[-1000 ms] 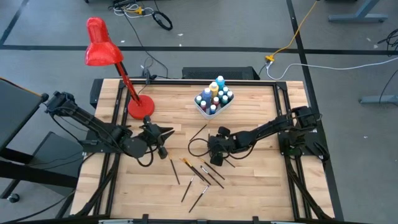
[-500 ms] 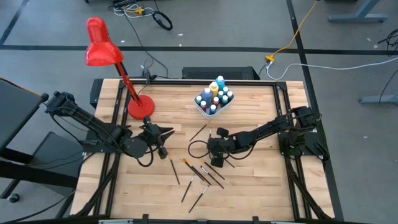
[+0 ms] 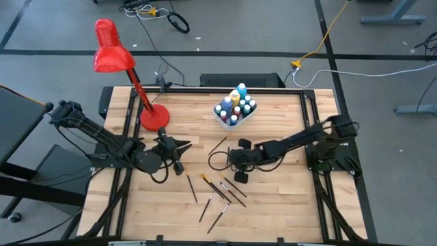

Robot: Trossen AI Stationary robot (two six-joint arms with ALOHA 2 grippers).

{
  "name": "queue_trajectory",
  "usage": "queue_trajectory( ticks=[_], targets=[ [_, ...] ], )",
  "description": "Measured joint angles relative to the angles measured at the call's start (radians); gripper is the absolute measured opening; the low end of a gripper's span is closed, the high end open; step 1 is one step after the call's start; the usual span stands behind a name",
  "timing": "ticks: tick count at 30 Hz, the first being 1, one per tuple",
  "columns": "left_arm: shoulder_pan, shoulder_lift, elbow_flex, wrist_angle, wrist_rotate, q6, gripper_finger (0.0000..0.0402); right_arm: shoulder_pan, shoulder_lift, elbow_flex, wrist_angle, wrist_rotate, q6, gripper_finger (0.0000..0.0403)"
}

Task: Pick & Place Paint Supplies
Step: Put the gold paint brush into the white cup

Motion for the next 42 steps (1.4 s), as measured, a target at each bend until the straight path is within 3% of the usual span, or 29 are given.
queue_trajectory(
  ticks=[9,12,17,22,25,29,33,35,42],
  targets=[
    [0.0,0.006,0.0,0.003,0.0,0.005,0.0061,0.05,-0.26,0.002,0.083,-0.008,-0.14,0.0001],
    [0.009,0.03,-0.001,0.024,0.003,0.063,0.0061,0.076,-0.36,0.002,0.129,-0.012,-0.217,0.0001],
    [0.042,0.102,-0.001,0.199,0.025,0.23,0.0062,0.119,-0.491,0.004,0.243,-0.014,-0.34,0.0001],
    [0.101,0.202,0.0,0.524,0.276,0.582,0.0068,0.129,-0.505,0.006,0.365,-0.014,-0.434,0.0],
    [0.132,0.245,-0.002,0.698,0.372,0.69,0.009,0.127,-0.498,0.006,0.367,-0.009,-0.444,0.0],
    [0.183,0.272,0.001,0.808,0.461,0.703,0.0135,0.127,-0.497,0.004,0.384,-0.008,-0.444,0.0],
    [0.245,0.288,0.001,0.844,0.695,0.624,0.0179,0.119,-0.497,0.004,0.412,-0.01,-0.465,0.0],
    [0.265,0.307,0.0,0.909,0.765,0.606,0.0195,0.109,-0.492,0.004,0.444,-0.008,-0.481,0.0],
    [0.321,0.359,0.0,1.089,0.832,0.664,0.0212,0.063,-0.476,0.004,0.507,-0.011,-0.493,0.0]
  ],
)
